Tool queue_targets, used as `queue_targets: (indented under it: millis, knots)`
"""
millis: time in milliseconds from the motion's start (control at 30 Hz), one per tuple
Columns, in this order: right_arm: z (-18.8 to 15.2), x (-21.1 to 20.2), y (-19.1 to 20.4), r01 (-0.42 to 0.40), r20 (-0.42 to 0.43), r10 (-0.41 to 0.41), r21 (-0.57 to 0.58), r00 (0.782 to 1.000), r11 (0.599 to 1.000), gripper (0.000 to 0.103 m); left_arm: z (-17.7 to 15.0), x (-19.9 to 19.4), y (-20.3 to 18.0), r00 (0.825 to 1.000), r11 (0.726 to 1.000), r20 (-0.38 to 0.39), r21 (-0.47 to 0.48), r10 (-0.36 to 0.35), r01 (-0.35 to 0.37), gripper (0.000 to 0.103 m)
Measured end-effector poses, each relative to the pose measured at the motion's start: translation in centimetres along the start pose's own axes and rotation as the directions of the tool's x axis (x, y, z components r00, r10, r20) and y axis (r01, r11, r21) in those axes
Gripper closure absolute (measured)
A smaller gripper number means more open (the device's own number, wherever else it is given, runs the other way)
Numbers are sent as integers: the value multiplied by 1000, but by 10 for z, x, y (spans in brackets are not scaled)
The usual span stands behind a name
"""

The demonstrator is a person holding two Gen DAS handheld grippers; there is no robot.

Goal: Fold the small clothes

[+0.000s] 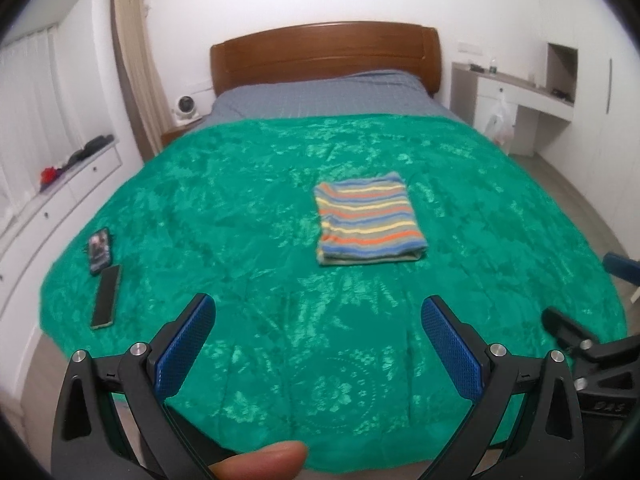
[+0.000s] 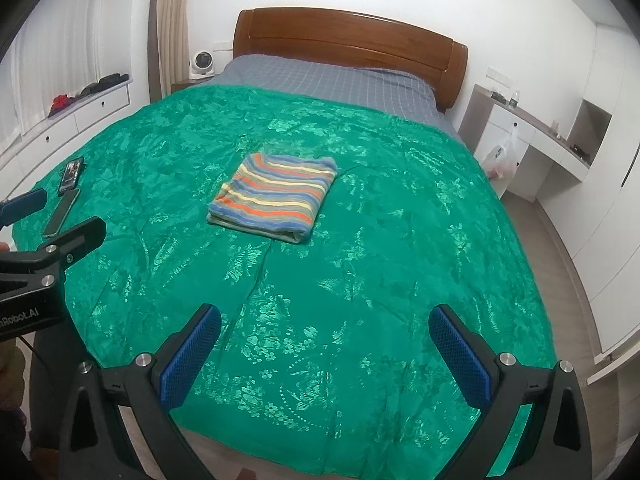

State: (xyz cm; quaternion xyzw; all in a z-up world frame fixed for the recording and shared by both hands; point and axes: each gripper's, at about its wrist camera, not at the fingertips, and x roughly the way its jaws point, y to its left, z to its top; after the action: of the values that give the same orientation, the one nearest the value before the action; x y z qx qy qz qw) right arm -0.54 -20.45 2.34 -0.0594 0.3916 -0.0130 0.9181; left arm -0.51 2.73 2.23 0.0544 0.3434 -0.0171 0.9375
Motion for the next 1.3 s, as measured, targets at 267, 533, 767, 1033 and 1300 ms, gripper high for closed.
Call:
queue_targets:
  millis: [267, 533, 767, 1033, 1300]
  knots:
    - [5, -17, -8, -53, 43, 50, 57, 998, 997, 1, 0, -3, 9, 999, 999, -45, -31, -13, 12, 0]
    - [2, -5, -3, -91, -30, 94, 81, 995, 993, 1, -1, -14, 12, 997, 999, -73, -34, -8, 5, 0]
    - [7, -18, 2, -126, -18, 127, 67, 992, 990, 1, -3, -19, 15, 997, 999, -78, -32, 6, -9, 0]
    - [10, -32, 8, -146, 6, 146, 30, 989, 989, 1, -4, -21, 12, 996, 1000, -82, -22, 18, -20, 0]
    - [7, -27, 7, -128, -21, 129, 41, 991, 991, 1, -6, -14, 11, 993, 1000, -114, -28, 7, -10, 0]
